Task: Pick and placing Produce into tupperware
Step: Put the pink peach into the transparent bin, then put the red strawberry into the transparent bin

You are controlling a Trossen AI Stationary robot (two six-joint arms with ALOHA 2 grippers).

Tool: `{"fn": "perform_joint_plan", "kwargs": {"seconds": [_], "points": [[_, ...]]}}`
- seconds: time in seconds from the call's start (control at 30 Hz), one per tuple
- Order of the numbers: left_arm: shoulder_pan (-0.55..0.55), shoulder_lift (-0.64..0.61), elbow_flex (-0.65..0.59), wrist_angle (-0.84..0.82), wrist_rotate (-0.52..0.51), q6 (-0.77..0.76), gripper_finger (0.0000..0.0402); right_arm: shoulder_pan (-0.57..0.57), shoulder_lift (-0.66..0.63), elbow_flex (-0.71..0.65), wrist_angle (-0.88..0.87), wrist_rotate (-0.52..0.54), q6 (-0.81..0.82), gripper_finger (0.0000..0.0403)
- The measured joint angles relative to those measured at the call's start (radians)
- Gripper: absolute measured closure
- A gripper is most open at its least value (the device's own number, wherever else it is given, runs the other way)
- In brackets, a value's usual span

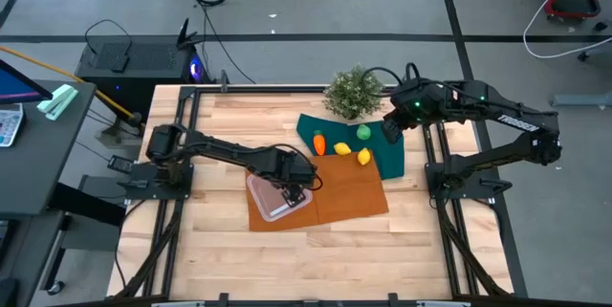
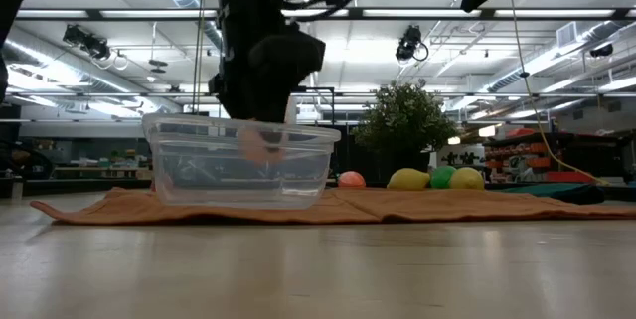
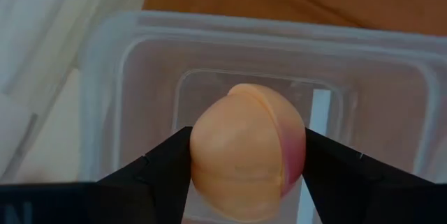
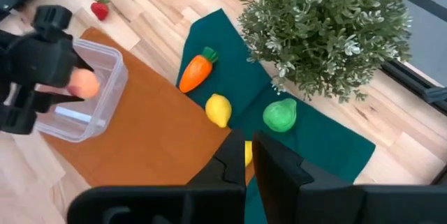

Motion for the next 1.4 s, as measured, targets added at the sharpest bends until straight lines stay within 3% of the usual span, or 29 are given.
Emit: {"fn": "perform_joint_plan", "kwargs": {"seconds": [0.5, 0.8, 1.07, 1.4], "points": [[-0.001, 0.064, 0.0, -0.013, -0.042, 0.013, 0.0159, 0.0, 0.0, 0.0, 0.003, 0.021, 0.002, 0.0402], [0.0, 0.078, 0.0, -0.023, -0.042, 0.032, 0.013, 0.0, 0.0, 0.0, 0.003, 0.023, 0.002, 0.0402], [0.001, 0.078, 0.0, -0.022, -0.039, 0.037, 0.0128, 0.0, 0.0, 0.0, 0.003, 0.024, -0.002, 0.0402], [0.003, -0.015, 0.0, -0.046, -0.01, 0.025, 0.0127, 0.0, 0.0, 0.0, 0.003, 0.024, -0.009, 0.0402]]}}
